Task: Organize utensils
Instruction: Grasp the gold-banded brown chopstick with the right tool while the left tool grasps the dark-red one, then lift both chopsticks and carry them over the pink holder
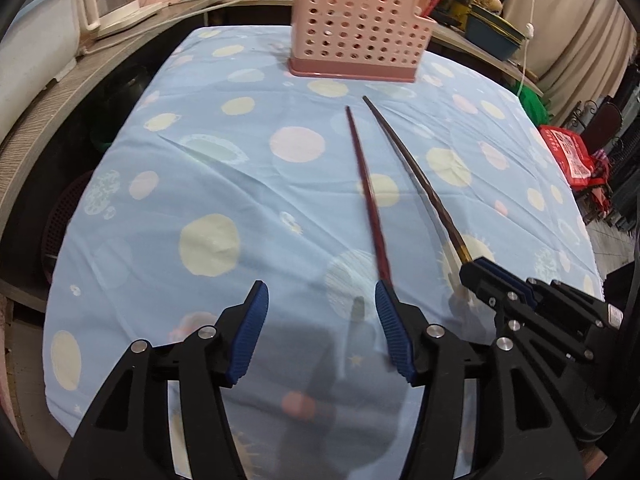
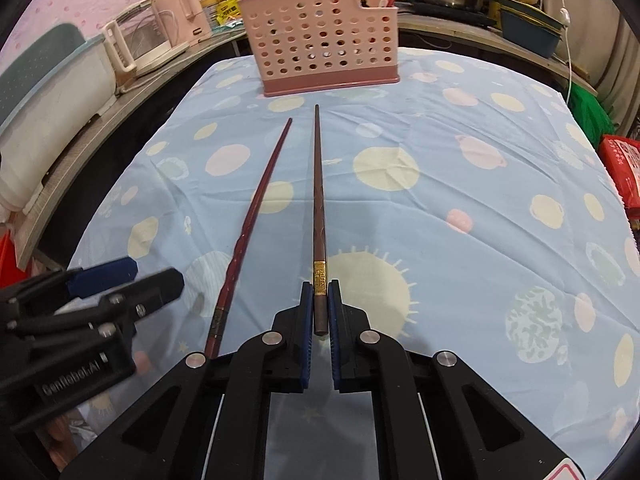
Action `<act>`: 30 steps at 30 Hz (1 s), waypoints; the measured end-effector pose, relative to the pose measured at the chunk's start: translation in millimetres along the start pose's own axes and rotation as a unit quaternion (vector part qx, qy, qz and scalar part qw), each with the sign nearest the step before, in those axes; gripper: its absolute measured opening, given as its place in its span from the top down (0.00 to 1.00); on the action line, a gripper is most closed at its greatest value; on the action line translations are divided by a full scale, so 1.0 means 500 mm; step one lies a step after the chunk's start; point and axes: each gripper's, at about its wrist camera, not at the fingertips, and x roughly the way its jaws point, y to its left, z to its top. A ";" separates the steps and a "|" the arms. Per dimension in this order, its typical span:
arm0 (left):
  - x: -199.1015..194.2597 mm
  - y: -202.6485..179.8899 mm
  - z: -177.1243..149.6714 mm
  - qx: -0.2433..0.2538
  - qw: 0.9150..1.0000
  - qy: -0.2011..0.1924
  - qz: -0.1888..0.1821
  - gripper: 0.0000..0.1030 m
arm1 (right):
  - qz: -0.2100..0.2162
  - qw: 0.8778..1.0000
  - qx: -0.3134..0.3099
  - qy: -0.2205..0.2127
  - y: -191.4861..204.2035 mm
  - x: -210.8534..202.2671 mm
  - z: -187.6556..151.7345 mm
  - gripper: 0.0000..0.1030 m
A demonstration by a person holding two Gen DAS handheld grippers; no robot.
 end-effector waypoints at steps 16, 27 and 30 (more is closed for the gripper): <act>0.038 -0.051 -0.028 0.046 0.998 0.026 -0.022 0.78 | 0.007 1.000 0.010 0.001 -0.015 -0.004 -0.008 0.93; 0.013 -0.050 -0.027 0.050 0.998 0.014 -0.025 0.92 | 0.011 1.000 0.008 -0.008 -0.009 -0.022 -0.005 0.93; -0.008 -0.046 -0.015 0.047 0.999 0.000 -0.023 0.93 | 0.015 1.000 0.009 -0.016 -0.009 -0.038 0.003 0.93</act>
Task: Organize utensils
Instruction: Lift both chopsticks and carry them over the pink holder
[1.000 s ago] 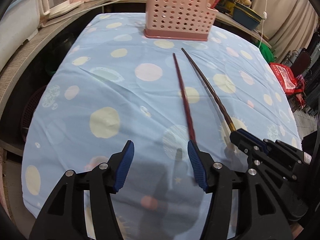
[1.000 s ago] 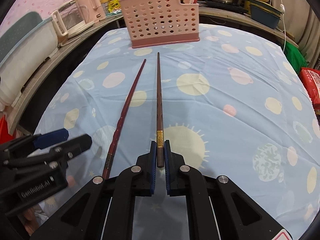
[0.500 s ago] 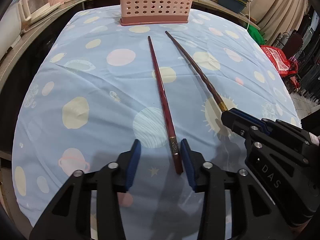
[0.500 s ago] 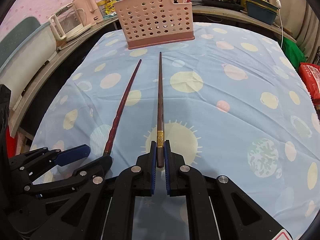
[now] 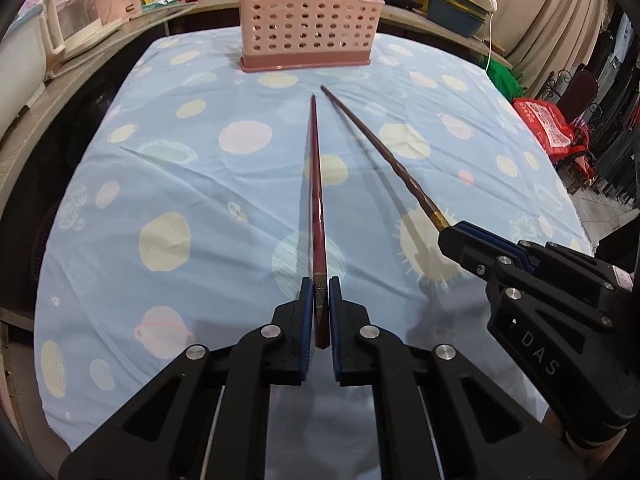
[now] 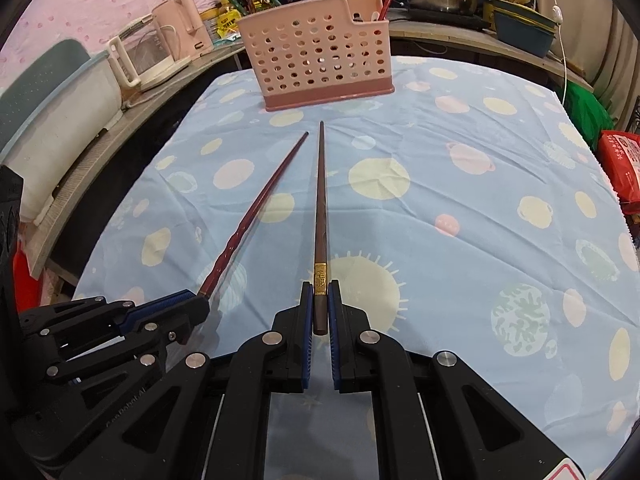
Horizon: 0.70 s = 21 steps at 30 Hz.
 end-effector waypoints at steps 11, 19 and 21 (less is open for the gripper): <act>-0.128 0.025 0.083 -0.012 0.996 -0.088 0.010 0.93 | 0.017 0.997 -0.004 -0.073 0.004 -0.108 0.085 0.93; -0.204 0.039 0.171 -0.016 0.988 -0.154 0.013 0.93 | 0.025 0.992 -0.008 -0.125 0.000 -0.169 0.172 0.93; -0.218 0.041 0.196 -0.015 0.986 -0.168 0.016 0.93 | 0.026 0.990 -0.009 -0.135 0.000 -0.179 0.192 0.93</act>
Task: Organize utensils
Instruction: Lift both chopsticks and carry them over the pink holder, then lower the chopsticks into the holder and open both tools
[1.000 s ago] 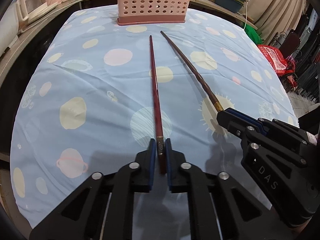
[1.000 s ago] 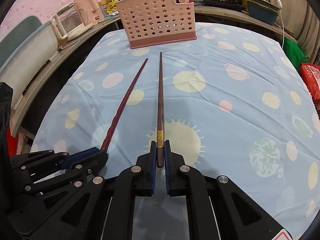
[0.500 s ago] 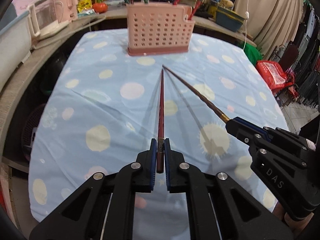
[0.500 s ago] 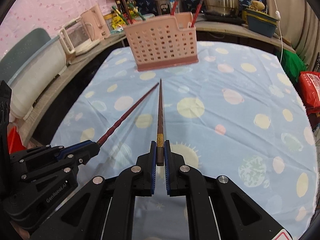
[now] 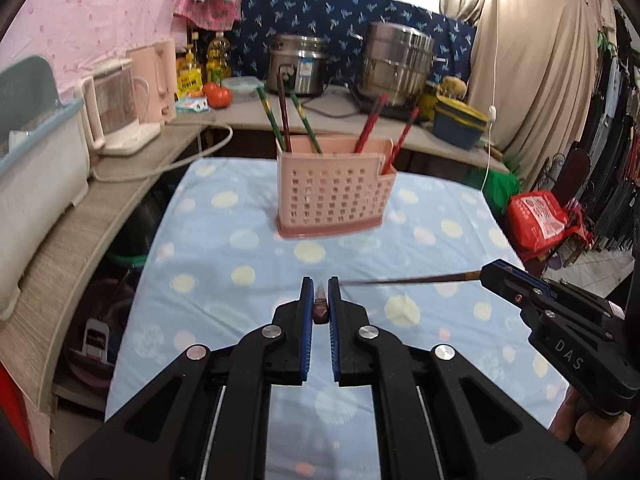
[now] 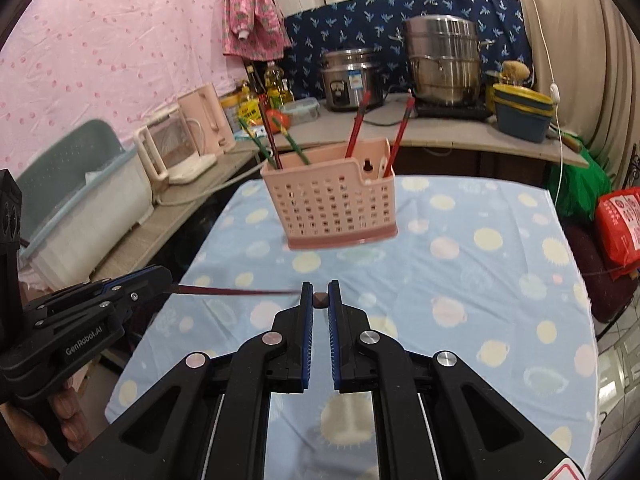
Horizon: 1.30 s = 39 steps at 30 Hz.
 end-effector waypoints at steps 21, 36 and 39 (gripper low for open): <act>-0.024 -0.002 0.318 0.015 0.991 -0.136 0.011 0.93 | 0.020 0.991 -0.034 -0.124 0.015 -0.006 0.360 0.93; 0.067 0.012 0.473 0.007 0.986 -0.167 0.020 0.93 | 0.006 0.993 -0.036 -0.115 0.020 0.161 0.485 0.93; 0.101 0.019 0.459 0.003 0.988 -0.151 0.020 0.93 | 0.007 0.995 -0.040 -0.092 0.024 0.203 0.460 0.93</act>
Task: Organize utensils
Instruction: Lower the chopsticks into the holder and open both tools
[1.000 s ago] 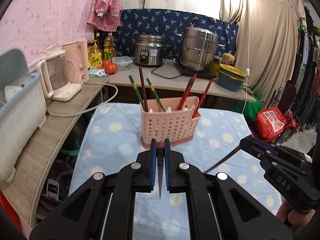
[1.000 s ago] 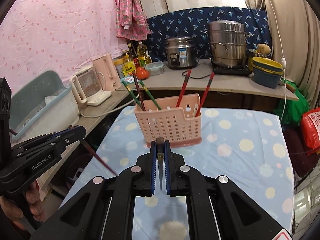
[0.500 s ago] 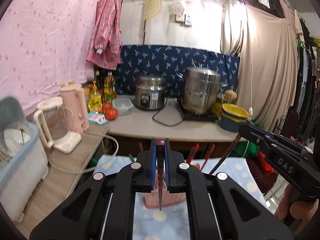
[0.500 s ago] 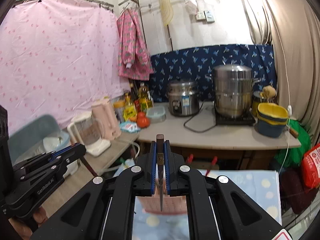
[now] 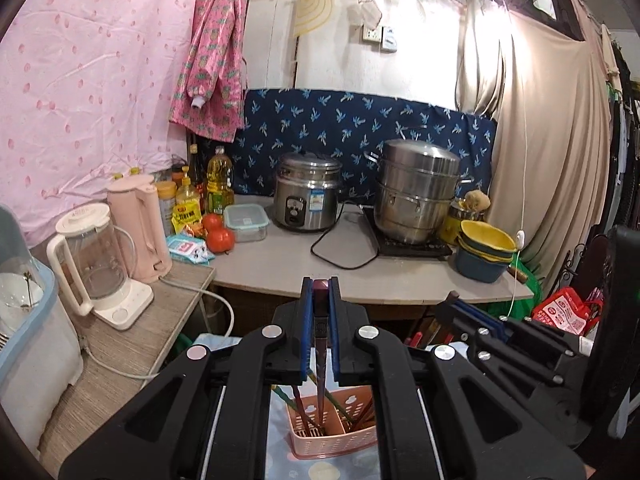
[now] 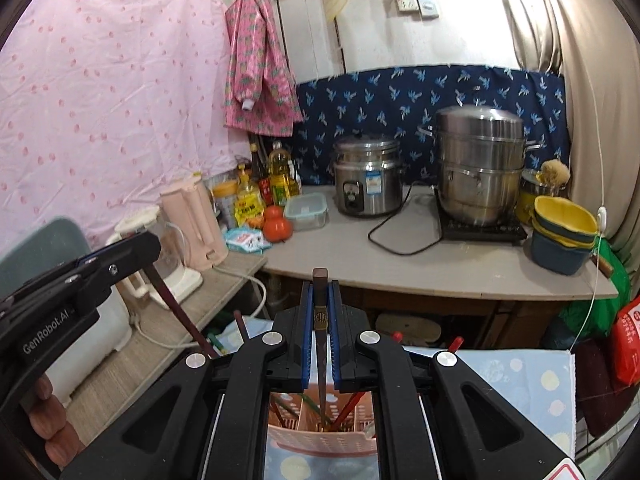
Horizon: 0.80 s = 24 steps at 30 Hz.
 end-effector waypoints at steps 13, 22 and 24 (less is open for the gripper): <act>0.042 0.018 -0.071 -0.008 0.998 0.038 0.045 0.64 | -0.007 1.000 0.005 0.024 0.003 0.019 -0.062 0.78; 0.017 0.023 -0.112 -0.013 0.997 0.059 0.043 0.64 | -0.003 1.000 0.013 0.027 0.011 -0.031 -0.097 0.68; 0.009 0.020 -0.123 -0.012 0.997 0.063 0.041 0.64 | -0.006 1.000 0.014 0.027 0.013 -0.041 -0.106 0.67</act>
